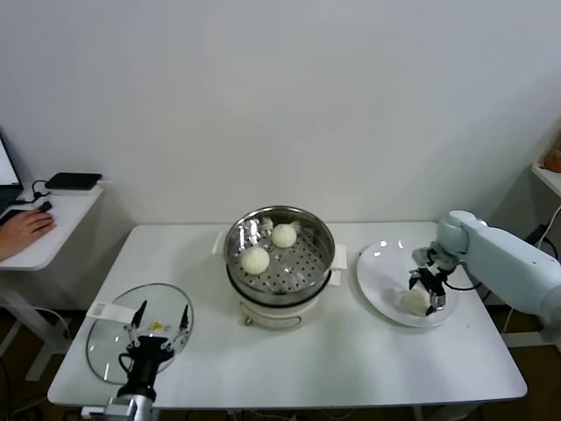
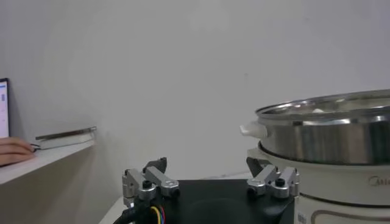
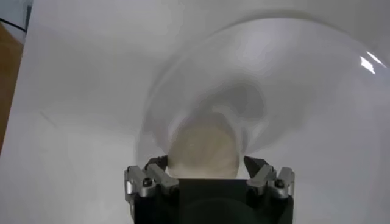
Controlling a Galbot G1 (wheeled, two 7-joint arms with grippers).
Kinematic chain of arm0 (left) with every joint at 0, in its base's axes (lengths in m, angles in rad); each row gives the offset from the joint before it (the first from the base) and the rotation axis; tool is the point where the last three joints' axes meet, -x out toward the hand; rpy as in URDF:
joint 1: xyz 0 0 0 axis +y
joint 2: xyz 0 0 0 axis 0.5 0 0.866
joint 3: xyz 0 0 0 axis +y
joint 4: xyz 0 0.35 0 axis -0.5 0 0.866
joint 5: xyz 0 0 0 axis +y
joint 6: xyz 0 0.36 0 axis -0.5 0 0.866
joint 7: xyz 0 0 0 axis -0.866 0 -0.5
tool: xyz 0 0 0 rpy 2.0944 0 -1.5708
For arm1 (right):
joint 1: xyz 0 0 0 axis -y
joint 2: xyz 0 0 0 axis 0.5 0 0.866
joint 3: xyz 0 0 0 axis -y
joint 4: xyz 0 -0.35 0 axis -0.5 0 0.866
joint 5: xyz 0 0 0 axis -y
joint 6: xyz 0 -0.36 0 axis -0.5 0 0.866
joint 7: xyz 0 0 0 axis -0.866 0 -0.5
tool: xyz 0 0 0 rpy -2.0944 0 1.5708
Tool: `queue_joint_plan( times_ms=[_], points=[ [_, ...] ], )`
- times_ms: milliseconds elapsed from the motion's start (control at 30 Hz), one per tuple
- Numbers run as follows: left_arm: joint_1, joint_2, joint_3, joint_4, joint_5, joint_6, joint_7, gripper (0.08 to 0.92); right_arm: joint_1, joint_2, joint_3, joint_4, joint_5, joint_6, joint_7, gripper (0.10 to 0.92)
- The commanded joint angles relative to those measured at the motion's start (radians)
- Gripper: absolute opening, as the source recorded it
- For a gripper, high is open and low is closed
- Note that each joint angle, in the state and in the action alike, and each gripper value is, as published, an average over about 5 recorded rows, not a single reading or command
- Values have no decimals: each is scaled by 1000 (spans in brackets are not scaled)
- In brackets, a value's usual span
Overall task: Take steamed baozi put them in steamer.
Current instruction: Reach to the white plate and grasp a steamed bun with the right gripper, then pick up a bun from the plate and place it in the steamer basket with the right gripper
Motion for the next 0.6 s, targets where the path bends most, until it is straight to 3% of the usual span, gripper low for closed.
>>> queue_joint_plan(
  times_ms=[33,167,400,600],
  points=[
    [1,-1,0,1,1,0,0,823,-6,5,10,-8,-10,3,0,740],
    [1,-1,-2,1,1,0,0,823,-6,4,11,-5,-9,3,0,690],
    [0,-1,-2,2,1,0,0,823,32,-6,5,23,-8,22,-11,679],
    [-2,0,-2,6,2,-2,0,823,190,-52,-85,180,-31,94,-38,679]
  ],
)
